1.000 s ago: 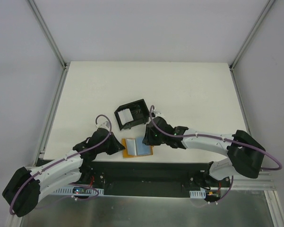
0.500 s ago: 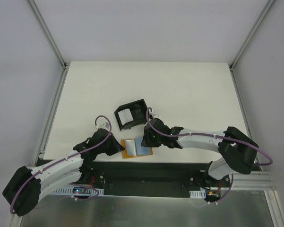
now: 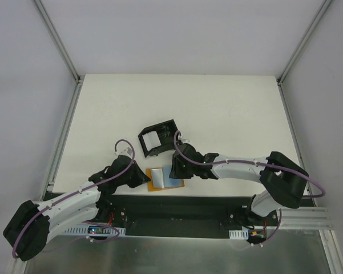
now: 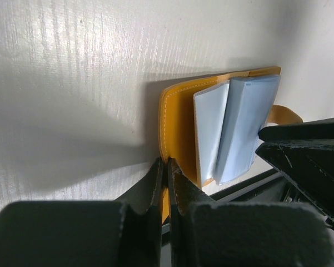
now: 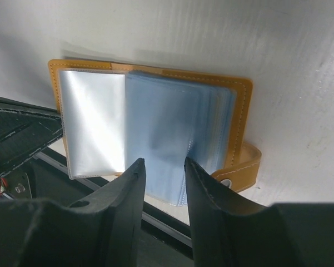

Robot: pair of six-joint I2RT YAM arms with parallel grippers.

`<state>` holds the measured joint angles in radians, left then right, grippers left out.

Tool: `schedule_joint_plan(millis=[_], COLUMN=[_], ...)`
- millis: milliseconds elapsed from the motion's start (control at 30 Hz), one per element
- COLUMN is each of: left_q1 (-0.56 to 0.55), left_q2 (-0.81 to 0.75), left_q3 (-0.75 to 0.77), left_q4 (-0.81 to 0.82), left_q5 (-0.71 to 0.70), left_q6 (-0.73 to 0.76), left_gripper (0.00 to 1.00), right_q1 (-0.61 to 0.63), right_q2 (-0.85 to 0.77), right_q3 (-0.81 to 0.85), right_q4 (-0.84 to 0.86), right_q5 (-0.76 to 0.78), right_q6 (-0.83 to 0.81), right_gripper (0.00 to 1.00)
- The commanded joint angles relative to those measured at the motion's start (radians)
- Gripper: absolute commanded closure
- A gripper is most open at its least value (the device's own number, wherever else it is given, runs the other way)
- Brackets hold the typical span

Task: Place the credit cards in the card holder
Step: Turn over the card slot in the card holder.

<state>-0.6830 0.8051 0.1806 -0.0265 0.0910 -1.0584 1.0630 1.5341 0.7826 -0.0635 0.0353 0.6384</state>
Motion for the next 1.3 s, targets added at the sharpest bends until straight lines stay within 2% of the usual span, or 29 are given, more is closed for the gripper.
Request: schedule_joint_plan(millis=[0,200,300,467,567,700,867,1000,1267], left_q1=[0.007,0.007,0.007,0.01,0.022,0.03,0.037,0.037,0.039], left_q2=[0.006,0.008,0.016,0.06,0.086,0.098,0.103,0.114,0.094], left_q3=[-0.006,-0.009,-0.021,-0.061,-0.085,-0.09,-0.09,-0.092,-0.09], left_q4=[-0.01,-0.009,0.0,0.056,0.089,0.114,0.114,0.114,0.114], left_q5=[-0.036,-0.033,-0.037,-0.045,-0.042,-0.051,-0.057,-0.054,-0.045], left_q6=[0.003,0.0,-0.012,-0.043,-0.071,-0.092,-0.095,-0.088,-0.057], left_gripper=[1.0,1.0,1.0,1.0,1.0,1.0,1.0,1.0,1.0], right_q1=[0.006,0.005,0.003,0.006,0.014,0.018,0.02,-0.001,-0.043], right_q2=[0.053,0.141,0.17,0.169,0.143,0.088,-0.041,-0.091,-0.042], right_q3=[0.058,0.069,0.066,0.081,0.107,0.116,0.098,0.075,0.027], right_q4=[0.008,0.059,0.163,0.327,0.353,0.347,0.174,0.01,-0.002], right_q5=[-0.059,-0.118,-0.172,-0.276,-0.314,-0.335,-0.152,0.012,-0.015], right_q6=[0.001,0.026,0.03,0.023,-0.009,-0.039,-0.114,-0.102,-0.063], right_gripper=[0.62,0.6,0.58,0.58,0.57,0.57,0.55,0.52,0.5])
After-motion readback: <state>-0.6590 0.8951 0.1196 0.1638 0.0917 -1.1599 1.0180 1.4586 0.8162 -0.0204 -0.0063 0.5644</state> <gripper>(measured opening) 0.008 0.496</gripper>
